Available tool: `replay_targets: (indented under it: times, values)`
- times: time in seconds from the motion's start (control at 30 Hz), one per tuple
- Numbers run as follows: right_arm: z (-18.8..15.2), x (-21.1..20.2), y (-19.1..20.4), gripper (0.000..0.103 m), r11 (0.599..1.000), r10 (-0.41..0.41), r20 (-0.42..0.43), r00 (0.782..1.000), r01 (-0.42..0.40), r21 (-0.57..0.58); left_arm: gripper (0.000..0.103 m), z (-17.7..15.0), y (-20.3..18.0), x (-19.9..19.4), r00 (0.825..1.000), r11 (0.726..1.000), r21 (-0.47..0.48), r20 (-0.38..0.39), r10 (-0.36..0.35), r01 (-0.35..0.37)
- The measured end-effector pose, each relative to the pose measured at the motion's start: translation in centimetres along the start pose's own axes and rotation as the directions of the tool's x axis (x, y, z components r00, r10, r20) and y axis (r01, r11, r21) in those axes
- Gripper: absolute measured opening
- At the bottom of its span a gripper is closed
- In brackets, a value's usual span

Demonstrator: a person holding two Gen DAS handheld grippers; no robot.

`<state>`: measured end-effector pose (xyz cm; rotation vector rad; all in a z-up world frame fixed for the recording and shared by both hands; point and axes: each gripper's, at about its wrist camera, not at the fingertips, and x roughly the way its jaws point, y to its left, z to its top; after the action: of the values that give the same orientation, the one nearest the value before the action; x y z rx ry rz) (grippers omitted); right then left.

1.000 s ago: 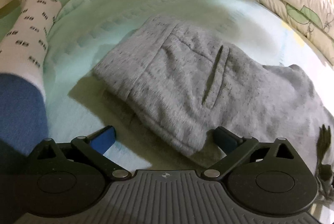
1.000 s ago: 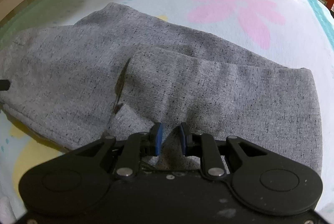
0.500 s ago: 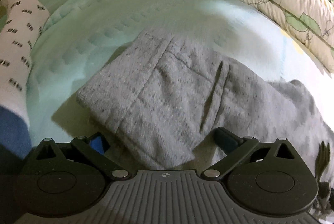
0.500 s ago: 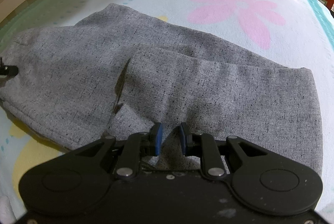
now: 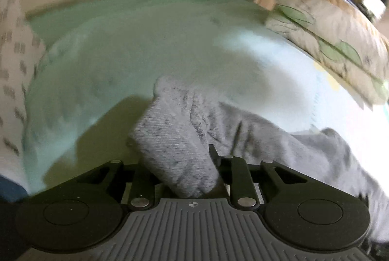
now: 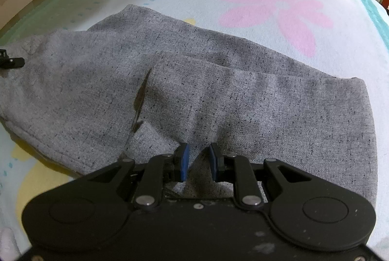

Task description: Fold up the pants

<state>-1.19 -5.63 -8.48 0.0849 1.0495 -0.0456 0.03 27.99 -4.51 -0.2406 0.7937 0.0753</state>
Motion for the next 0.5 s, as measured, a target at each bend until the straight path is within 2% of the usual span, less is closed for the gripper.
replay_targets:
  times: [0.17,0.3,0.4,0.5]
  values:
    - [-0.1,-0.2,-1.2,0.021,0.997,0.05,0.014,0.999,-0.051,0.053,0.021,0.7,-5.7,-5.1,0.994,0.989,0.143,0.099,-0.04,0.026]
    - [-0.1,-0.3,-2.7,0.021,0.987,0.113,0.024,0.993,-0.114,0.109,0.021,0.5,-11.9,-8.6,0.978,0.957,0.27,0.146,-0.147,0.104]
    - [-0.2,-0.5,-4.2,0.02,0.971,0.165,0.029,0.986,-0.168,0.168,0.021,-1.4,-17.3,-9.5,0.96,0.909,0.365,0.109,-0.257,0.202]
    - [-0.5,-1.1,-5.6,0.021,0.964,0.165,0.042,0.985,-0.17,0.205,0.022,-4.6,-22.5,-8.2,0.943,0.849,0.437,0.006,-0.332,0.296]
